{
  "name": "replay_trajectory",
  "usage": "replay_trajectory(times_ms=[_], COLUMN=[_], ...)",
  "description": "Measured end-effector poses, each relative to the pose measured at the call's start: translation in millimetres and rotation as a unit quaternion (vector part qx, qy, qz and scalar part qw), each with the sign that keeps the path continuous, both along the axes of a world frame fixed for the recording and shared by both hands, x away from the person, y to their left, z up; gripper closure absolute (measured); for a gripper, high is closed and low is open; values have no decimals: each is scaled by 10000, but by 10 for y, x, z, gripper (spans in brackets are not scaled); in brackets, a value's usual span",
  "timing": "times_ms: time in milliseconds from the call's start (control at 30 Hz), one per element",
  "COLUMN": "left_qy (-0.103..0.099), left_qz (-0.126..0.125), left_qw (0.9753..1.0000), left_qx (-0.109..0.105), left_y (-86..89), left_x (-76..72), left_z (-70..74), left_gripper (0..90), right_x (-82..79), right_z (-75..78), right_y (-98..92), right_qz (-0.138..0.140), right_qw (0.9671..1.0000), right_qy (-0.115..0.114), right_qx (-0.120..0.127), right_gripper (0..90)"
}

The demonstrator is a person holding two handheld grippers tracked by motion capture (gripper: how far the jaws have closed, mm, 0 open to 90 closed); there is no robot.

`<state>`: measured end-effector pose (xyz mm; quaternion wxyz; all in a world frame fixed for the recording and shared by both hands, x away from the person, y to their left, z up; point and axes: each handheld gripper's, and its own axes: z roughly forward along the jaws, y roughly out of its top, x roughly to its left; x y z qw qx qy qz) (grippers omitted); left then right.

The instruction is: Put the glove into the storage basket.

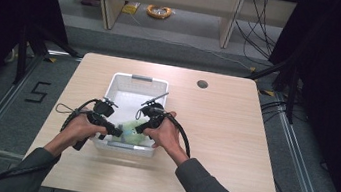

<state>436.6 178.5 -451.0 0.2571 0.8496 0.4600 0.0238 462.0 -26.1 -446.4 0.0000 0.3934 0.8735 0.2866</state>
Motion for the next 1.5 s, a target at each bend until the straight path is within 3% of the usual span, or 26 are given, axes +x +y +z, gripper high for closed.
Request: replay_trajectory(times_ms=[167,500,567,633,700,733,800,867,900,1067,1100,1133,1200,1233,1333,1367,1500], left_qy=[-219,-392,-421,-445,-451,-431,-453,-487,-531,-688,-646,-688,-684,-715,-784,-808,-906], left_qz=[116,260,265,327,331,332,338,348,397,517,492,478,470,479,474,408,424], left_qw=[9997,9988,9986,9982,9982,9983,9981,9978,9972,9952,9955,9952,9946,9939,9929,9932,9914], left_qx=[35,-130,-185,-214,-213,-214,-230,-293,-338,-470,-488,-497,-628,-687,-761,-733,-843], left_y=[13,25,21,3,-14,-19,-34,-37,-42,-37,-30,-28,-28,-32,-54,-57,-90], left_x=[-8,-65,-79,-92,-107,-109,-128,-145,-153,-184,-191,-196,-213,-227,-259,-273,-322], left_z=[42,125,152,162,159,161,167,183,189,239,260,266,282,289,294,296,301], left_gripper=[537,479,458,426,414,397,381,372,370,336,330,324,313,308,292,289,266], right_x=[15,-5,-32,-21,-43,-39,-57,-68,-54,-70,-90,-85,-108,-111,-142,-138,-174], right_z=[87,213,249,249,271,260,273,285,277,309,318,321,332,346,351,346,360], right_y=[-24,-152,-177,-215,-237,-251,-278,-308,-323,-411,-413,-441,-463,-493,-527,-546,-610], right_qz=[-53,-37,-148,16,-96,9,-29,-4,96,87,-82,73,-22,-121,-64,74,68], right_qw=[9999,9992,9993,9986,9992,9986,9988,9984,9976,9970,9974,9967,9965,9974,9962,9950,9946], right_qy=[-89,-251,-139,-330,-192,-302,-229,-293,-417,-438,-401,-463,-454,-426,-470,-561,-590], right_qx=[53,308,310,409,350,427,443,484,537,631,587,667,697,561,728,826,846], right_gripper=[528,491,483,465,456,453,447,438,436,419,418,416,413,409,399,398,383])
